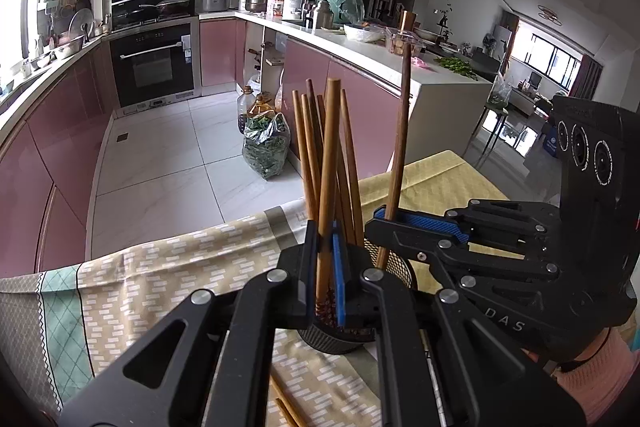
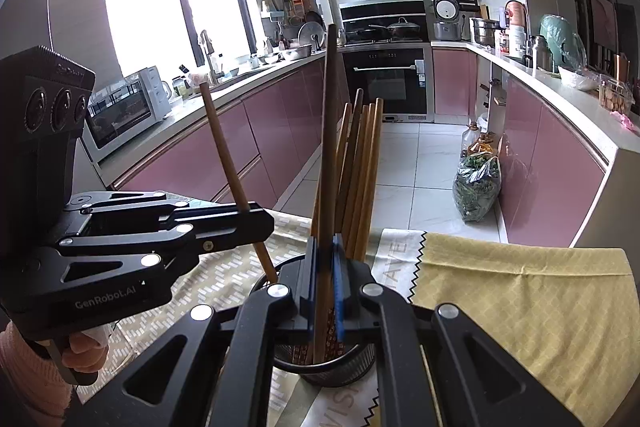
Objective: Organize utensils
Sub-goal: 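Insert the chopstick into the cup and open the left gripper while the right gripper releases its chopstick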
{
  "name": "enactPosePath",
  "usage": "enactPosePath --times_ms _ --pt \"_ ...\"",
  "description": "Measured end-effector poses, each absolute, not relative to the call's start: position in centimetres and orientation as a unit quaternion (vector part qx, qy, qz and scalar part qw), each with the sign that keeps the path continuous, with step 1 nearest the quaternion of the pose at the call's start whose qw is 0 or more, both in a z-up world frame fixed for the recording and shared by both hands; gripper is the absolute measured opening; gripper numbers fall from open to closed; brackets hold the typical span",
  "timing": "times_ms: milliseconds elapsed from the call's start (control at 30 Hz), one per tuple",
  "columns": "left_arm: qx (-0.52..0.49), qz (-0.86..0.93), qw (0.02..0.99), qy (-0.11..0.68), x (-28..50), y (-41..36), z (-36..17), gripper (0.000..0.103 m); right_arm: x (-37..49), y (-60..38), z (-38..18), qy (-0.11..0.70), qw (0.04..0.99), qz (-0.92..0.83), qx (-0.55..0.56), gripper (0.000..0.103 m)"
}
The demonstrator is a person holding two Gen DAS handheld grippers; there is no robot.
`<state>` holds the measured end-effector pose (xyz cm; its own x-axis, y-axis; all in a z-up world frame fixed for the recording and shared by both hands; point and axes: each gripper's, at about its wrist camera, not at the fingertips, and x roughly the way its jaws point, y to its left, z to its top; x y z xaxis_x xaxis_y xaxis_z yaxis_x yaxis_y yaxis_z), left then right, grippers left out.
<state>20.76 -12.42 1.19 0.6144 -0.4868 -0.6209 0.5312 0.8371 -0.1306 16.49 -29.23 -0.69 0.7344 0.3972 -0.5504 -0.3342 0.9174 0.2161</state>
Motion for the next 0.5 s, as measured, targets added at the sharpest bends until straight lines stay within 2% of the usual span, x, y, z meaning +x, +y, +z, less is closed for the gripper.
enactPosePath --times_ms 500 --pt "0.011 -0.288 0.891 0.350 22.5 -12.5 0.9 0.009 17.7 -29.5 -1.2 0.319 0.925 0.195 0.071 0.006"
